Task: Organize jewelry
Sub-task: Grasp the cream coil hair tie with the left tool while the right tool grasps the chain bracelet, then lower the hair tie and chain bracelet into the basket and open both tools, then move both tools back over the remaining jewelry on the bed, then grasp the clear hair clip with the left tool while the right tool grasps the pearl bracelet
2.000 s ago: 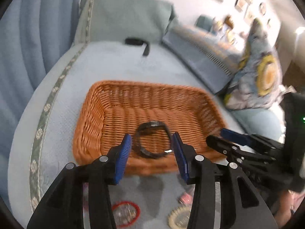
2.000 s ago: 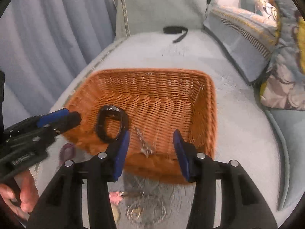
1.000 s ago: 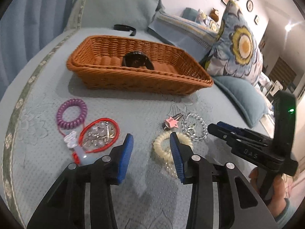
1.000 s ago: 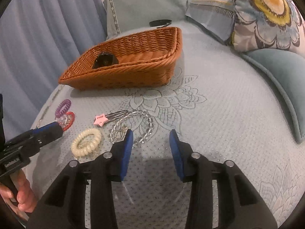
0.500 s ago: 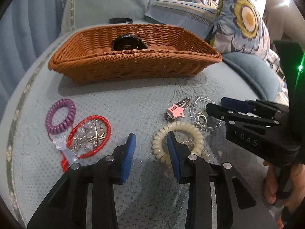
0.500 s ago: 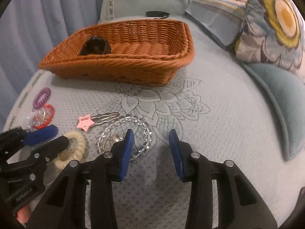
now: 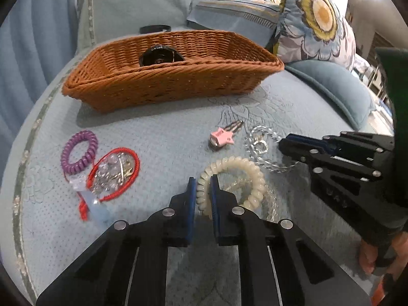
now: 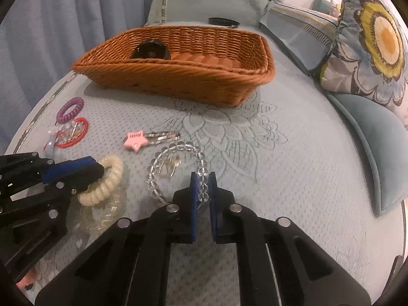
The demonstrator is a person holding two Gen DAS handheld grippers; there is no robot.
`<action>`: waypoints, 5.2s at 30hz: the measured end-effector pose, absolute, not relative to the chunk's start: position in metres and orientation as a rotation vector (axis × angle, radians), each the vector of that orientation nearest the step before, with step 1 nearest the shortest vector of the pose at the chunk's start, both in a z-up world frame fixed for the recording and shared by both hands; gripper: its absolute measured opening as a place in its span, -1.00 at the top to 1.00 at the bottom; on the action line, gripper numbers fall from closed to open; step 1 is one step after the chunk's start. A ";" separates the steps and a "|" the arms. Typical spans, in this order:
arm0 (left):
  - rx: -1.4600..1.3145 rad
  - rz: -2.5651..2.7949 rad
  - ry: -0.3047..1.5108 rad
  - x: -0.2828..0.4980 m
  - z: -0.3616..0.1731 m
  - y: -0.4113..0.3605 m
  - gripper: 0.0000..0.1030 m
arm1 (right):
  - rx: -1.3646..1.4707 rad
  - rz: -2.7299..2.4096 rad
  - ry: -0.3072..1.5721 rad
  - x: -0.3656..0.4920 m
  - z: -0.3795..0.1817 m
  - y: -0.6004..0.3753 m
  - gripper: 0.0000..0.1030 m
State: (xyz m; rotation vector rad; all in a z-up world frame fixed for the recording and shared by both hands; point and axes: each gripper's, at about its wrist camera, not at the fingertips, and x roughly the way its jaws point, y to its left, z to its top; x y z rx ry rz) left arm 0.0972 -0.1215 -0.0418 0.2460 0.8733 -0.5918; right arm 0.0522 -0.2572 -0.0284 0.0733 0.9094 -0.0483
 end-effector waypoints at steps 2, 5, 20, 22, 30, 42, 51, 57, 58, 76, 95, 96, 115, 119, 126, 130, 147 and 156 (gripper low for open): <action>0.242 -0.591 0.873 0.090 -0.042 -0.118 0.84 | 0.081 -0.051 0.906 0.041 -0.027 -0.258 0.88; 0.196 -0.582 0.864 0.080 -0.037 -0.108 0.85 | 0.119 -0.043 0.897 0.023 -0.022 -0.260 0.88; 0.129 -0.581 0.712 0.025 0.049 -0.064 0.85 | 0.216 -0.026 0.823 -0.035 0.056 -0.265 0.88; 0.130 -0.577 0.697 0.025 0.056 -0.061 0.85 | 0.213 -0.016 0.811 -0.032 0.068 -0.265 0.88; 0.137 -0.525 0.644 0.065 0.082 -0.051 0.85 | 0.206 0.030 0.742 0.023 0.109 -0.264 0.88; 0.129 -0.449 0.674 0.208 0.074 -0.089 0.84 | 0.199 0.042 0.745 0.157 0.100 -0.269 0.88; 0.153 -0.451 0.765 0.251 0.032 -0.125 0.84 | 0.237 0.052 0.844 0.196 0.046 -0.293 0.88; 0.168 -0.467 0.790 0.252 0.018 -0.133 0.81 | 0.236 0.019 0.849 0.195 0.037 -0.301 0.87; 0.164 -0.473 0.791 0.251 0.018 -0.132 0.78 | 0.241 0.016 0.850 0.194 0.036 -0.302 0.86; -0.051 -0.506 0.536 0.113 0.082 -0.004 -0.05 | 0.242 -0.004 0.633 0.044 0.074 -0.269 -0.09; 0.019 -0.338 0.641 0.050 -0.010 0.028 -0.08 | 0.206 -0.141 0.698 -0.030 0.011 -0.248 -0.67; 0.027 -0.338 0.640 0.050 -0.012 0.027 -0.08 | 0.196 -0.150 0.696 -0.031 0.011 -0.247 -0.74; -0.069 -0.445 0.824 0.081 -0.023 0.003 -0.04 | 0.261 -0.157 0.754 -0.030 -0.001 -0.270 -0.78; -0.056 -0.482 0.864 0.087 -0.029 -0.007 0.10 | 0.197 -0.123 0.773 -0.024 -0.004 -0.255 -0.55; -0.060 -0.477 0.900 0.105 -0.035 -0.021 0.28 | 0.124 -0.040 0.806 -0.015 -0.011 -0.227 -0.08; -0.034 -0.452 0.903 0.112 -0.036 -0.029 0.28 | 0.165 0.001 0.813 -0.012 -0.013 -0.225 -0.08; 0.047 -0.393 0.870 0.118 -0.039 -0.040 0.60 | 0.064 0.040 0.902 0.048 -0.022 -0.191 0.57; 0.003 -0.465 0.804 0.104 -0.027 -0.033 0.64 | 0.087 0.048 0.872 0.033 -0.018 -0.195 0.85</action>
